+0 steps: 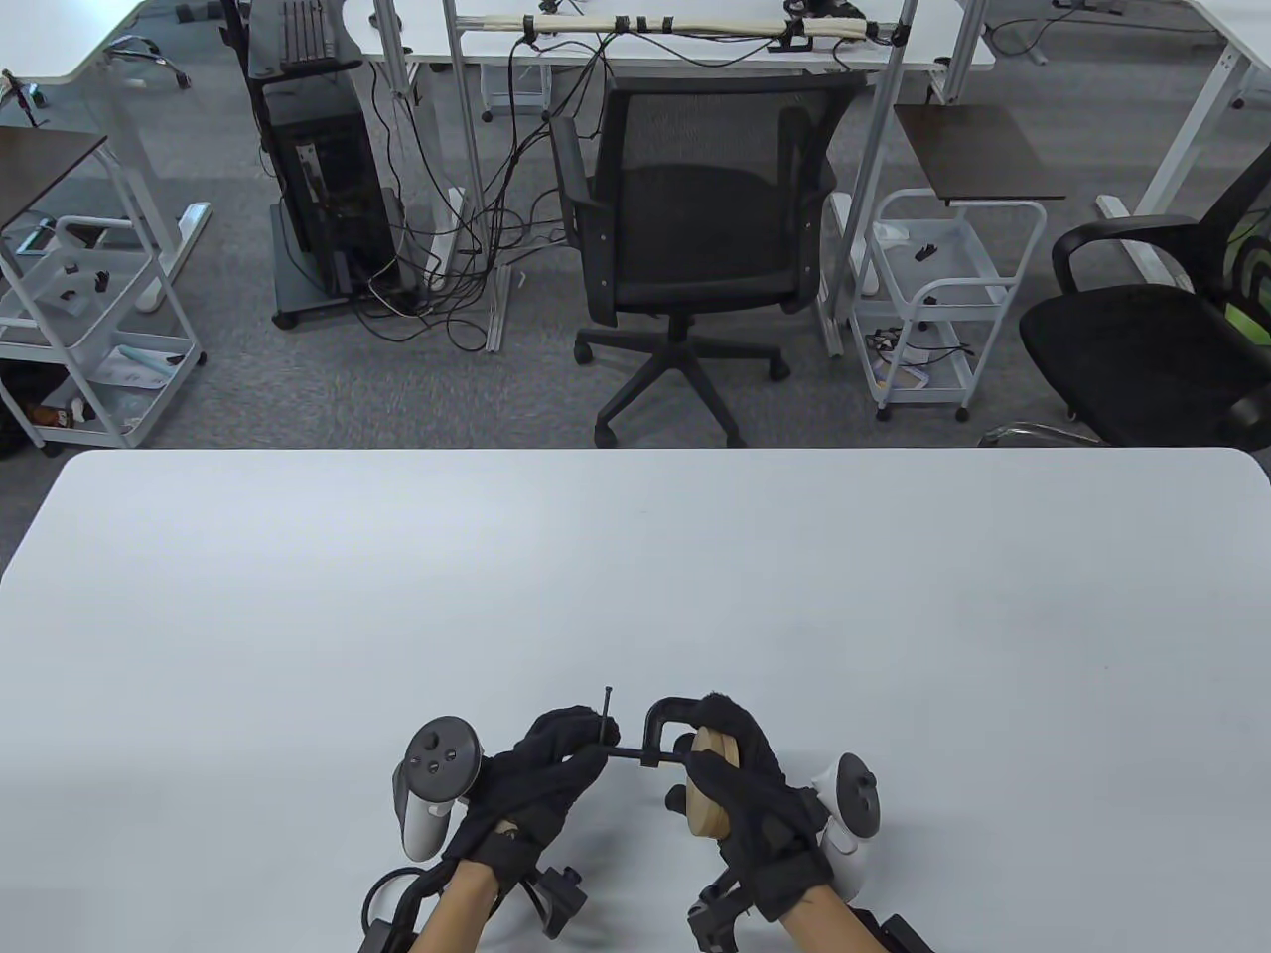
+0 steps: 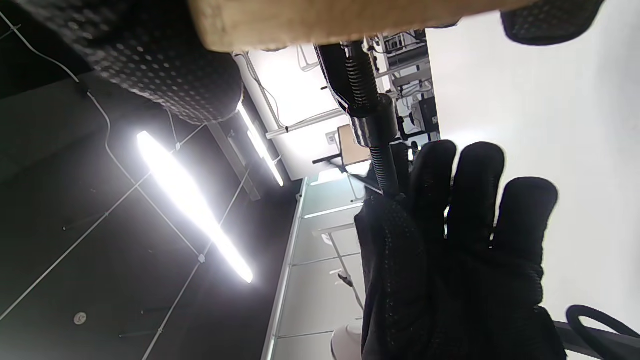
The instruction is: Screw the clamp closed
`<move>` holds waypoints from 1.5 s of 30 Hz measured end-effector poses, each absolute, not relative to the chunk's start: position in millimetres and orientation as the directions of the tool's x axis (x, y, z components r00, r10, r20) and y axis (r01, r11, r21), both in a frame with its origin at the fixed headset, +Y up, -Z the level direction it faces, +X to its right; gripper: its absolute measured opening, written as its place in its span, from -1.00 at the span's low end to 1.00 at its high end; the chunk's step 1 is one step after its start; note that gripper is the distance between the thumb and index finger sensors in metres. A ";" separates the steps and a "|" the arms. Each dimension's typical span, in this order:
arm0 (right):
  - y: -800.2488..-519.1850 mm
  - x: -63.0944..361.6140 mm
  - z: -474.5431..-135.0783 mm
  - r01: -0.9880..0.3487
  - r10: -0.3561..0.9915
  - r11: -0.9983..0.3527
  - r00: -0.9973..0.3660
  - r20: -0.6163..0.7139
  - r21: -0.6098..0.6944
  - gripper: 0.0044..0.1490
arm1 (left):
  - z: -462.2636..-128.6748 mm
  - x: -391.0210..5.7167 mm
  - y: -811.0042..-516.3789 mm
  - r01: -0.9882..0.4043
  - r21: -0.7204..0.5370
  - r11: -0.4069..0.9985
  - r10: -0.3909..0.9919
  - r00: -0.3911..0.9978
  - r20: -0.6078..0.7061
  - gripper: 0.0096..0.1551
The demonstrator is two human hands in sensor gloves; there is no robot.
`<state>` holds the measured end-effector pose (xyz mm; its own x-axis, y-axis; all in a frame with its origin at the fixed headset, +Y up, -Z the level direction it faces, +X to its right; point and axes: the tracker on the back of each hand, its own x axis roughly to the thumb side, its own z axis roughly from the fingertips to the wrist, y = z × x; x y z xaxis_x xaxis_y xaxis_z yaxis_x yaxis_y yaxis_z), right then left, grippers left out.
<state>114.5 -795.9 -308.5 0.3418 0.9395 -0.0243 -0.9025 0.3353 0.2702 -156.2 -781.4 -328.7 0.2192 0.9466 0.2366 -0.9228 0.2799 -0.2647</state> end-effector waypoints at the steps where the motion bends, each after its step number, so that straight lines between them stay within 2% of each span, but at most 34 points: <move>1: -796.0 114.3 -309.1 -0.899 0.937 0.344 0.348 -0.034 0.272 -0.05 | -328.6 -156.0 -779.2 -0.921 -0.253 0.297 0.935 0.227 0.274 -0.46; 4: -797.7 112.4 -309.6 -0.890 0.931 0.360 0.361 -0.052 0.281 -0.05 | -326.8 -154.9 -774.0 -0.923 -0.234 0.307 0.914 0.217 0.341 -0.51; 11: -798.8 113.5 -309.3 -0.890 0.926 0.375 0.373 -0.059 0.261 -0.04 | -326.0 -154.3 -775.4 -0.927 -0.220 0.305 0.922 0.229 0.312 -0.49; 14: -798.4 115.6 -309.8 -0.892 0.924 0.378 0.378 -0.052 0.248 -0.04 | -325.7 -155.1 -775.6 -0.922 -0.227 0.313 0.921 0.237 0.309 -0.26; 16: -798.6 118.1 -310.2 -0.901 0.930 0.364 0.365 -0.042 0.236 -0.04 | -324.7 -157.4 -775.5 -0.929 -0.177 0.326 0.918 0.266 0.294 -0.16; 18: -798.4 119.0 -310.4 -0.899 0.929 0.367 0.368 -0.042 0.239 -0.04 | -324.4 -160.5 -777.1 -0.928 -0.121 0.352 0.914 0.314 0.256 -0.21; 20: -797.9 119.8 -310.8 -0.902 0.930 0.362 0.365 -0.031 0.236 -0.04 | -324.0 -164.5 -781.2 -0.927 -0.071 0.367 0.916 0.347 0.203 -0.38; 21: -798.0 119.8 -311.0 -0.902 0.931 0.360 0.364 -0.028 0.237 -0.04 | -325.2 -164.5 -782.9 -0.925 -0.096 0.368 0.919 0.346 0.187 -0.33; 24: -797.9 118.7 -310.9 -0.904 0.934 0.348 0.356 -0.015 0.250 -0.04 | -327.8 -161.2 -791.5 -0.895 -0.274 0.351 0.936 0.336 0.102 -0.20; 26: -797.6 117.3 -310.3 -0.902 0.937 0.339 0.349 -0.012 0.268 -0.04 | -327.7 -158.8 -795.7 -0.910 -0.268 0.317 0.949 0.304 0.088 -0.05; 32: -795.1 118.8 -312.9 -0.904 0.948 0.304 0.318 -0.003 0.300 -0.04 | -329.3 -156.4 -802.4 -0.907 -0.358 0.223 0.974 0.220 0.049 0.02; 34: -795.9 118.1 -312.2 -0.908 0.950 0.300 0.313 -0.003 0.293 -0.04 | -330.1 -153.9 -802.4 -0.907 -0.377 0.186 0.983 0.174 0.065 -0.02; 37: -798.3 117.0 -311.7 -0.907 0.951 0.301 0.310 -0.015 0.295 -0.04 | -330.3 -154.1 -798.2 -0.908 -0.387 0.162 0.986 0.133 0.099 -0.23; 42: -801.8 115.4 -311.6 -0.905 0.949 0.309 0.311 -0.039 0.292 -0.04 | -329.3 -156.9 -785.5 -0.925 -0.299 0.236 0.958 0.170 0.231 -0.45; 45: -805.3 114.2 -310.7 -0.891 0.933 0.360 0.351 -0.084 0.277 -0.04 | -328.4 -156.7 -780.4 -0.920 -0.283 0.272 0.934 0.180 0.309 -0.51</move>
<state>114.2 -805.3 -310.7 0.3511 0.9325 -0.0844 -0.8907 0.3604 0.2771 -156.7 -780.4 -328.4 0.1805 0.9337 0.3094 -0.9197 0.2717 -0.2833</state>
